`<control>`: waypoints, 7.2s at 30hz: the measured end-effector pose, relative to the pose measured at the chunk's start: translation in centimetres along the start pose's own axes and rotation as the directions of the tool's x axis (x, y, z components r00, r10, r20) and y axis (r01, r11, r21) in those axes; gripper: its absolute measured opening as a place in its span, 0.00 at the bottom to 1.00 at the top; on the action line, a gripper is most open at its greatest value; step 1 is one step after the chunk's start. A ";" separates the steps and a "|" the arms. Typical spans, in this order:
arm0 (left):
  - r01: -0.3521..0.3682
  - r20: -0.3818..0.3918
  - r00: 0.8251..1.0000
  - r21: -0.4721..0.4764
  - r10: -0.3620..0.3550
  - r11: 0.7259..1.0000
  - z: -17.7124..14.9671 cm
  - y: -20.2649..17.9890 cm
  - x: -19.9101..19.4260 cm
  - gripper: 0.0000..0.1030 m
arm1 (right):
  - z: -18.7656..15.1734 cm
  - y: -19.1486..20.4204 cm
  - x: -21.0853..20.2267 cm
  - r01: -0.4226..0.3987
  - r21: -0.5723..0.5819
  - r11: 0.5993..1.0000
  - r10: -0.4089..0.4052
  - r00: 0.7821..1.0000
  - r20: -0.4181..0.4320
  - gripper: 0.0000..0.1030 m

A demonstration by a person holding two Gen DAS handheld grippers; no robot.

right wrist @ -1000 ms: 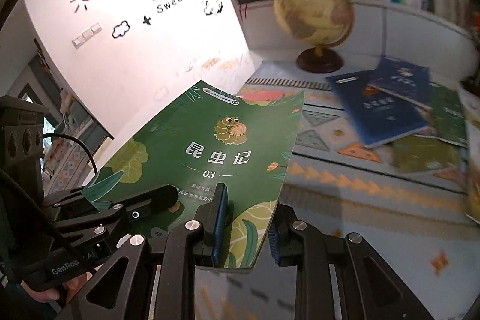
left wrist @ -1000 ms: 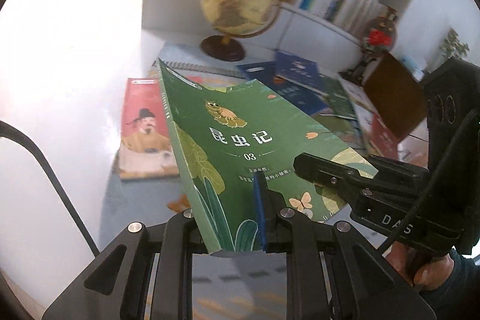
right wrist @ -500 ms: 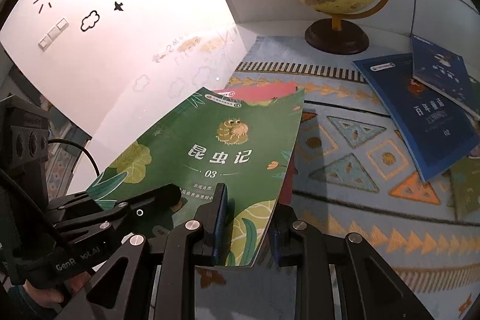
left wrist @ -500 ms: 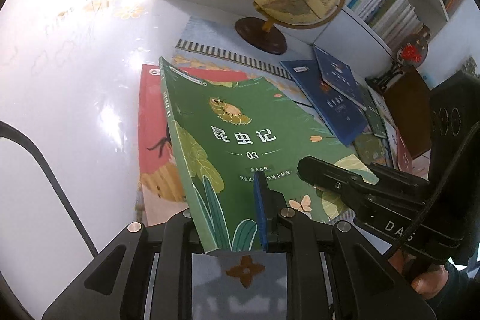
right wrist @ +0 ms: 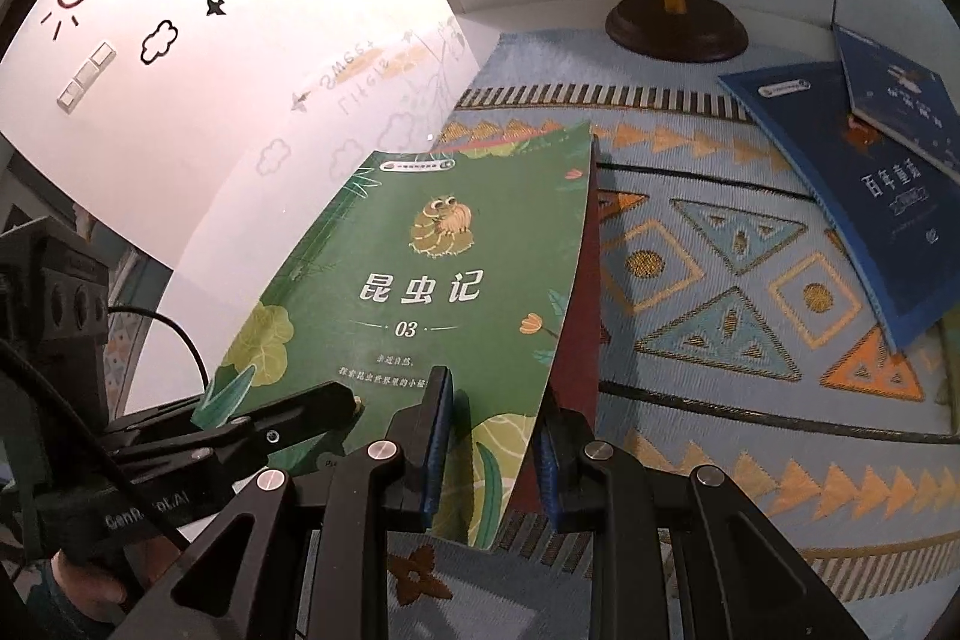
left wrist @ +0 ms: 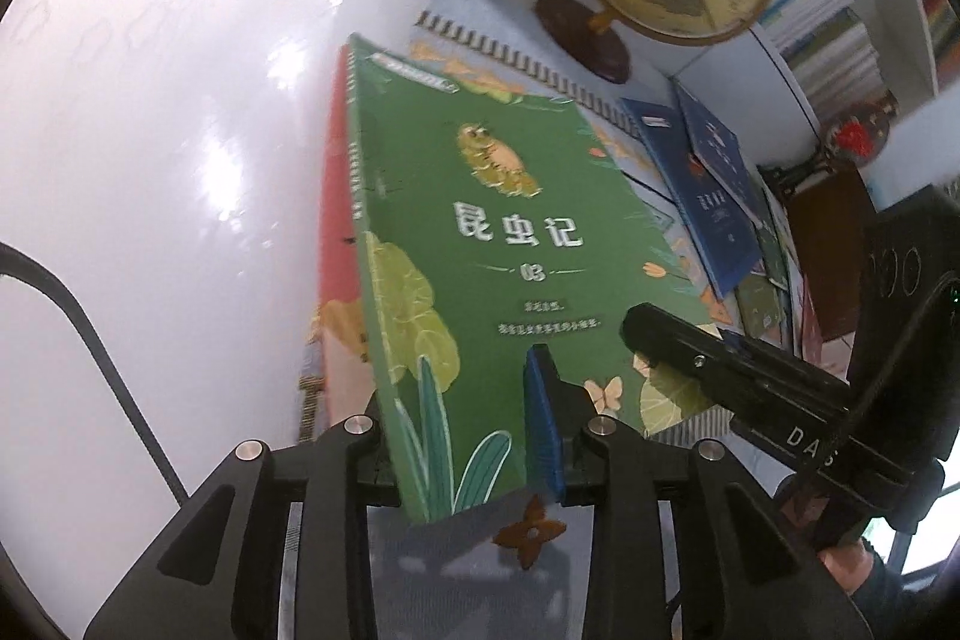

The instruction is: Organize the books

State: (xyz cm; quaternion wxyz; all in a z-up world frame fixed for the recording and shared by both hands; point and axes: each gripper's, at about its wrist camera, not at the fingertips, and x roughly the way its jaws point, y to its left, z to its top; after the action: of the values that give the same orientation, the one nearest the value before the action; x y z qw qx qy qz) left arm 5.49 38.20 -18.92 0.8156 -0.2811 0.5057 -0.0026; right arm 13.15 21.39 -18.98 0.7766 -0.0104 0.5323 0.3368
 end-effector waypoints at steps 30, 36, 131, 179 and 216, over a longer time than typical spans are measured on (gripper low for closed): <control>-0.164 0.061 0.984 -0.035 0.166 0.986 -6.0 -2.7 -3.5 0.26 | -7.1 -6.8 -7.9 0.039 0.130 0.991 -0.038 0.999 -0.009 0.29; -0.083 0.075 0.994 0.103 0.076 0.991 -9.3 -12.6 -3.7 0.27 | -12.0 -10.4 -16.3 0.068 0.163 0.984 -0.081 0.994 0.070 0.29; 0.192 -0.233 0.964 0.292 -0.125 0.937 -7.5 -39.1 19.8 0.47 | -12.1 -40.1 -22.2 0.304 0.360 0.882 -0.310 0.950 -0.041 0.55; 0.007 -0.046 0.999 0.427 0.014 0.904 -11.6 -45.2 13.7 0.13 | -12.2 -35.0 -25.3 0.198 0.063 0.978 -0.203 0.975 0.091 0.30; -0.089 0.191 0.979 0.087 0.071 0.992 -0.9 -6.2 -3.6 0.16 | 0.0 2.9 -5.0 0.011 -0.270 0.963 0.012 0.997 0.081 0.30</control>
State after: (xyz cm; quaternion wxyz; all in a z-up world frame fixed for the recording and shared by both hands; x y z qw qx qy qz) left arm 4.74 33.54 -13.43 0.8716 -0.2203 0.4366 0.0325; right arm 10.60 21.09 -13.81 0.7889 -0.1024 0.4491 0.4066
